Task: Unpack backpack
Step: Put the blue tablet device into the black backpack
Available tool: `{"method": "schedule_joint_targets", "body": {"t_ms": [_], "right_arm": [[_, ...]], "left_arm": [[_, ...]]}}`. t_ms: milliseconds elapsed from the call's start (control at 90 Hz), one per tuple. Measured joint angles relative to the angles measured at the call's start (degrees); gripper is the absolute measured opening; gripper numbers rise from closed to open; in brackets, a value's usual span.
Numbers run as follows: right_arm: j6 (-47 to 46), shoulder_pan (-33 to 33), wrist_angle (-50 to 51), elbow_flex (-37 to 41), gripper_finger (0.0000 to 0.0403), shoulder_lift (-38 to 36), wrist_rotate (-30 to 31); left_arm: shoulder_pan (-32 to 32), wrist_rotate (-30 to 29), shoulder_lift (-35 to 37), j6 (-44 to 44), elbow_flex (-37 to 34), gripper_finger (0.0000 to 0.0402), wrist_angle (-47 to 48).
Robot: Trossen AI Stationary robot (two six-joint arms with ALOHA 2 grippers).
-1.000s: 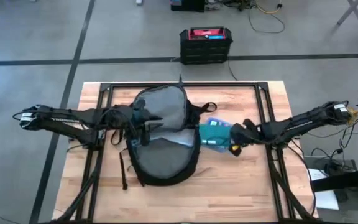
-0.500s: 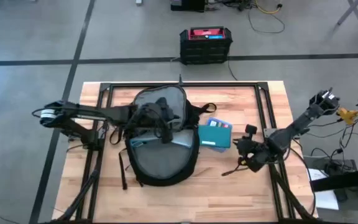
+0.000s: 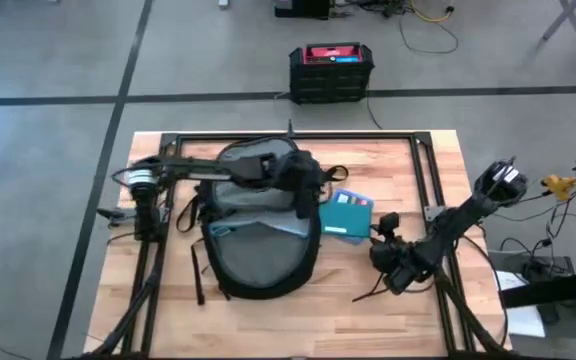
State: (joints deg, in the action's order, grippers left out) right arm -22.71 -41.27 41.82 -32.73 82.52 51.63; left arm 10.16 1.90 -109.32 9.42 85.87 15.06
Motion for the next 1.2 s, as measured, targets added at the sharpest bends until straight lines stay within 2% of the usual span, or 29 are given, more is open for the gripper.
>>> {"method": "schedule_joint_targets", "body": {"t_ms": [122,244,411,644,800,1000,1133,1200], "right_arm": [[2.87,-0.27,-0.4,-0.24,0.0221,5.27,5.3],[3.72,-0.25,-0.57,-0.61,0.0217,10.04,10.78],[4.45,-0.36,0.53,-2.33,0.02,13.73,13.05],[8.85,1.03,-0.1,-3.7,0.0169,12.88,14.31],[9.67,3.38,-0.39,-3.76,0.0137,12.83,14.34],[10.93,6.32,-0.42,-4.27,0.008,12.83,14.08],[11.82,6.51,-0.15,-5.37,0.0027,12.74,15.49],[12.07,6.46,0.1,-6.13,0.0013,12.72,15.55]], "left_arm": [[0.75,1.24,-7.11,2.58,7.81,0.0079,5.71],[1.95,1.32,-12.63,4.36,12.65,0.008,11.08],[2.86,2.49,-16.49,5.57,14.41,0.008,13.06],[2.83,4.44,-17.79,6.25,14.27,0.008,13.49],[2.1,8.18,-17.94,6.78,14.18,0.008,13.78],[0.74,9.17,-17.94,9.18,14.18,0.008,14.66],[0.46,9.64,-17.49,9.61,14.09,0.008,15.03],[0.45,9.63,-16.78,9.61,14.01,0.008,15.51]]}}
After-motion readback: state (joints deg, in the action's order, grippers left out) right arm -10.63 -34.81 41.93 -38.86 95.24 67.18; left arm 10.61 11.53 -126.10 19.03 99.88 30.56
